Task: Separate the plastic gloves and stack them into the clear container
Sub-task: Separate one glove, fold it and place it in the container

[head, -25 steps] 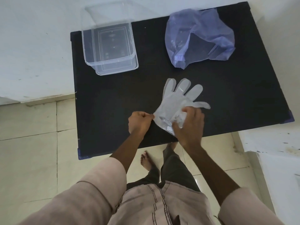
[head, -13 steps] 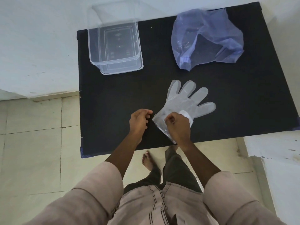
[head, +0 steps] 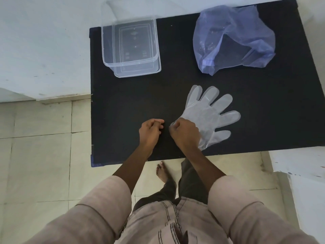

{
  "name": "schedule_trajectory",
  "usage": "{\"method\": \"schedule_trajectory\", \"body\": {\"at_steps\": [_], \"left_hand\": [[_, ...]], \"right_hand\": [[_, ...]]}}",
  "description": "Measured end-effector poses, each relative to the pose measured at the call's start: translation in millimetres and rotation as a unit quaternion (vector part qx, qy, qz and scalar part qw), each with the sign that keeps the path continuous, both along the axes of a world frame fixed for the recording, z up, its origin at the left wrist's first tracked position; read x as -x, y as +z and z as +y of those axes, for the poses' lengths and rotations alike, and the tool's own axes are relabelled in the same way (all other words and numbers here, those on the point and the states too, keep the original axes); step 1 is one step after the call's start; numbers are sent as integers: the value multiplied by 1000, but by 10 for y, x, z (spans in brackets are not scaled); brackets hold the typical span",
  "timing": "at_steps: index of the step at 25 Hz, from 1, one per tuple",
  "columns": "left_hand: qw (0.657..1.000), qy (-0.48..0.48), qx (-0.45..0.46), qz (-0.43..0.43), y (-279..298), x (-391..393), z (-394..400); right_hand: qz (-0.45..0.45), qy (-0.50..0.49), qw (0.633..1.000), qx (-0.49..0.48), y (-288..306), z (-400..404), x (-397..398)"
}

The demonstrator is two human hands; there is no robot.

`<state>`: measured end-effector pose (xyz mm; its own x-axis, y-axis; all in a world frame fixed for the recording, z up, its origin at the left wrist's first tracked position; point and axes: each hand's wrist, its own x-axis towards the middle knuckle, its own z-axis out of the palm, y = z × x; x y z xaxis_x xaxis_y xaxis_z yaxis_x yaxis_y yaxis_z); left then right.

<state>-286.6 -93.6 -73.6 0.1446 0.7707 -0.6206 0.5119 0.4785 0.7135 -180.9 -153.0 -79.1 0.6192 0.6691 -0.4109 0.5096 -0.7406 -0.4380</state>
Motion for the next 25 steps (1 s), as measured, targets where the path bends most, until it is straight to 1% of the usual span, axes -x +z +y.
{"method": "schedule_trajectory", "body": {"at_steps": [3, 5, 7, 10, 12, 14, 17, 19, 20, 21, 22, 24, 25], "left_hand": [[1000, -1, 9, 0, 6, 15, 21], [1000, -17, 19, -4, 10, 7, 4], [999, -43, 20, 3, 2, -7, -29], [996, -80, -1, 29, -29, -59, -65], [996, -87, 21, 21, -22, -118, -81], [994, -94, 47, 21, -26, -174, -100], [994, -84, 34, 68, -96, -197, -64], [988, -105, 5, 114, -112, -176, -29], [979, -143, -32, 143, -100, -160, -26], [961, -194, -89, 173, -82, -140, -45], [934, -249, -163, 200, -66, -107, -87], [853, -364, -304, 219, -58, -24, -212], [808, -428, -347, 210, -64, 20, -289]], "right_hand": [[61, -81, 993, -66, -94, -69, -71], [127, -143, 977, -97, -154, -115, -124], [203, -202, 953, -98, -170, -152, -165], [268, -254, 925, -85, -178, -212, -233], [289, -259, 918, -85, -164, -231, -245], [287, -245, 922, -83, -135, -239, -245], [267, -222, 934, -89, -57, -272, -300], [266, -245, 927, -103, -60, -332, -378], [270, -265, 919, -111, -68, -364, -412], [271, -277, 915, -116, -84, -392, -444], [270, -281, 914, -115, -99, -407, -461], [275, -290, 909, -119, -121, -400, -466], [283, -306, 900, -129, -100, -381, -452]]}}
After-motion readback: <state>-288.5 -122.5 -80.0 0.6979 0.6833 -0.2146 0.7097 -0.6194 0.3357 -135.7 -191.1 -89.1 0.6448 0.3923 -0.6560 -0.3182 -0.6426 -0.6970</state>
